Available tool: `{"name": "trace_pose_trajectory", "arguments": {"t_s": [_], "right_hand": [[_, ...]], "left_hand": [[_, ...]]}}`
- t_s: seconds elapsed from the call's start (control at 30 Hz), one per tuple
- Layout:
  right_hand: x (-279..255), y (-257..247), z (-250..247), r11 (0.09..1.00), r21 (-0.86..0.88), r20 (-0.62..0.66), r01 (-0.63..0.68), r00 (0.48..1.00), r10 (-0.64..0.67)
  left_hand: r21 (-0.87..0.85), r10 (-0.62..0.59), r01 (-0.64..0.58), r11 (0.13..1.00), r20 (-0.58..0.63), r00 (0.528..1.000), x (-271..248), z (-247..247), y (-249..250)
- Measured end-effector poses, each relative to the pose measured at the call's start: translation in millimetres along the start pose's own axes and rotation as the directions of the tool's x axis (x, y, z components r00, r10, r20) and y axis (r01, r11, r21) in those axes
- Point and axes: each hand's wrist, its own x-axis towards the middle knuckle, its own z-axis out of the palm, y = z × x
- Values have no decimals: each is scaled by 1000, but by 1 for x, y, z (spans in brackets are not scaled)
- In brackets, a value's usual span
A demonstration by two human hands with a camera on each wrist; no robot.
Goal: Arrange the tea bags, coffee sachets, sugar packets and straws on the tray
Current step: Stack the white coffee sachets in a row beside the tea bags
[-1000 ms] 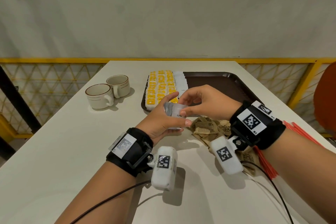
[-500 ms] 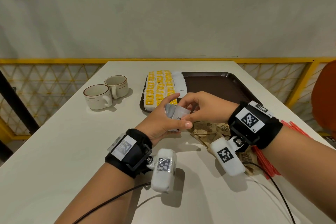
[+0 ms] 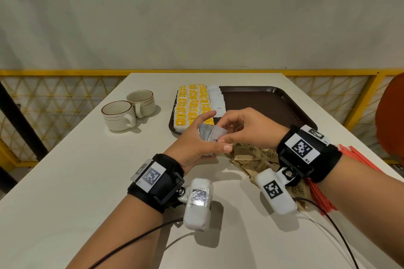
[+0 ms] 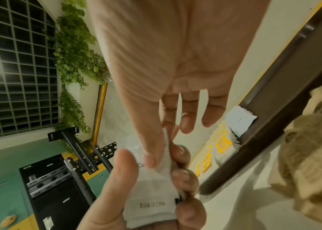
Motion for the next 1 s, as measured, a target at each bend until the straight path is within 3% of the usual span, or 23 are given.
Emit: {"name": "trace_pose_trajectory", "arguments": {"t_s": [0.23, 0.33, 0.43, 0.5, 0.6, 0.73, 0.87, 1.0], "right_hand": [[0, 2, 2, 1000, -14, 11, 4, 1000, -4], [0, 0, -5, 980, 193, 4, -38, 999, 38], [9, -2, -25, 893, 441, -82, -87, 987, 137], [23, 1, -41, 871, 481, -153, -97, 969, 193], [50, 21, -57, 900, 354, -172, -256, 927, 332], [85, 54, -61, 852, 118, -85, -509, 850, 520], [110, 72, -53, 813, 3, -127, -583, 806, 578], [123, 74, -47, 815, -90, -123, -573, 818, 562]], "left_hand": [[-11, -13, 13, 1000, 5, 1000, -1, 1, 2], [-114, -18, 17, 993, -5, 1000, -1, -2, 1], [-211, -29, 18, 977, -48, 998, 1, -5, -1], [-271, -48, 19, 962, -100, 994, 3, -8, -1], [-362, -87, 27, 932, -151, 985, 7, -12, 0], [-412, -105, 30, 911, -160, 982, 9, -16, -1], [-403, -111, 36, 914, -163, 980, 10, -17, -2], [-399, -112, 35, 916, -170, 979, 12, -17, -3]]}}
